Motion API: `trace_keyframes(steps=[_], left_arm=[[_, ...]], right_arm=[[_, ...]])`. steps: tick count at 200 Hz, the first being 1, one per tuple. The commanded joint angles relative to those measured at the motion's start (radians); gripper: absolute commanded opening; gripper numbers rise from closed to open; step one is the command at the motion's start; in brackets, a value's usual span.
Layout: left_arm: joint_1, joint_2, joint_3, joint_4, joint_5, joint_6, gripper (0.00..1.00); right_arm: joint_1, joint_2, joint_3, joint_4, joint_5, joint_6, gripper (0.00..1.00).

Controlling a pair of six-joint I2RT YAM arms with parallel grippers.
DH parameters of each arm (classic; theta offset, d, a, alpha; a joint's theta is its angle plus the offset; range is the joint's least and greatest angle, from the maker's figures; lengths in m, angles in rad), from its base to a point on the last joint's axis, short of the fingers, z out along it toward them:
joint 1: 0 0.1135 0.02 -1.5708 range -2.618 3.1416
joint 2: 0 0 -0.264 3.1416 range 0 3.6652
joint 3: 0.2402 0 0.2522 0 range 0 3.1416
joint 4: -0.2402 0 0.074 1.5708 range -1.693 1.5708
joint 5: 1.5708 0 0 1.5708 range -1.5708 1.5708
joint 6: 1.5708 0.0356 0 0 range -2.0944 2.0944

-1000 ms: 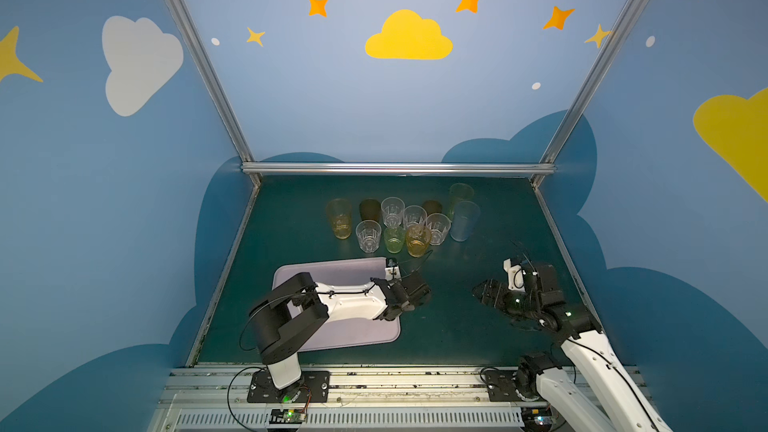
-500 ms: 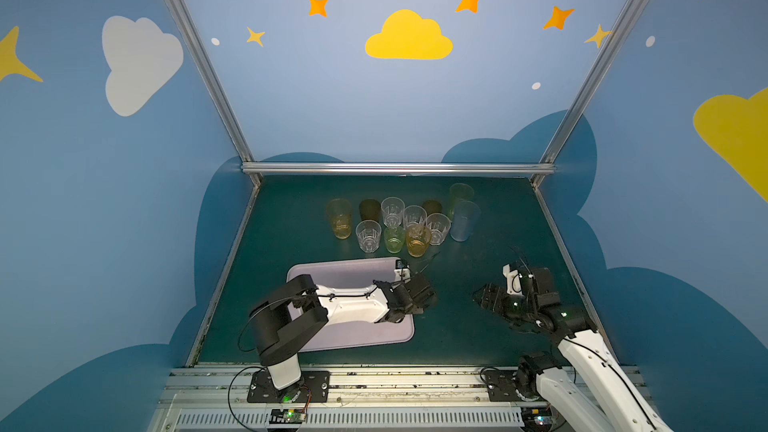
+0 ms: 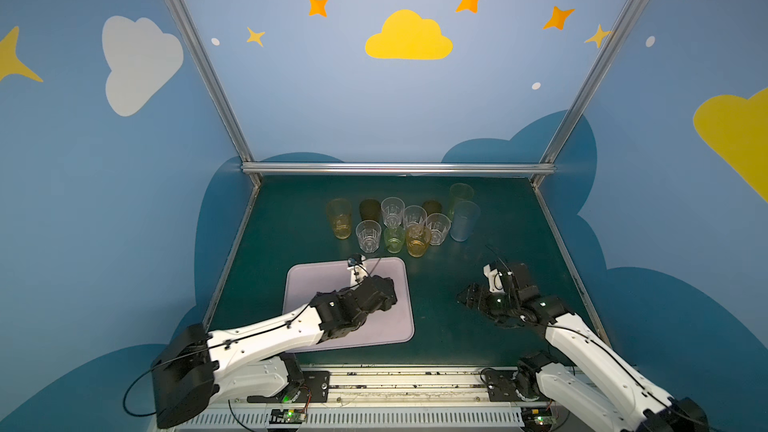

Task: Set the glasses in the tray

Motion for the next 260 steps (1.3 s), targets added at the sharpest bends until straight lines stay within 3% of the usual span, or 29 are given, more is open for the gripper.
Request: trace_keyframes(steps=[1, 51, 90, 140, 170, 260], left_arm=[[0.048, -0.139, -0.075, -0.112, -0.057, -0.032, 1.00], [0.095, -0.516, -0.205, -0.246, -0.143, -0.033, 1.00], [0.107, -0.681, -0.225, -0.333, -0.159, -0.020, 1.00], [0.110, -0.689, -0.201, -0.394, -0.129, -0.006, 1.00], [0.111, -0.670, -0.182, -0.398, -0.089, 0.025, 1.00], [0.118, -0.565, -0.151, -0.350, -0.034, 0.085, 1.00]], right_arm=[[0.077, 0.081, 0.037, 0.100, 0.041, 0.046, 0.83], [0.263, 0.368, 0.180, 0.196, 0.104, 0.073, 0.79], [0.338, 0.564, 0.297, 0.248, 0.104, 0.073, 0.55], [0.389, 0.718, 0.402, 0.263, 0.102, 0.070, 0.47], [0.411, 0.777, 0.465, 0.219, 0.141, 0.056, 0.36], [0.422, 0.860, 0.502, 0.165, 0.205, 0.074, 0.19]])
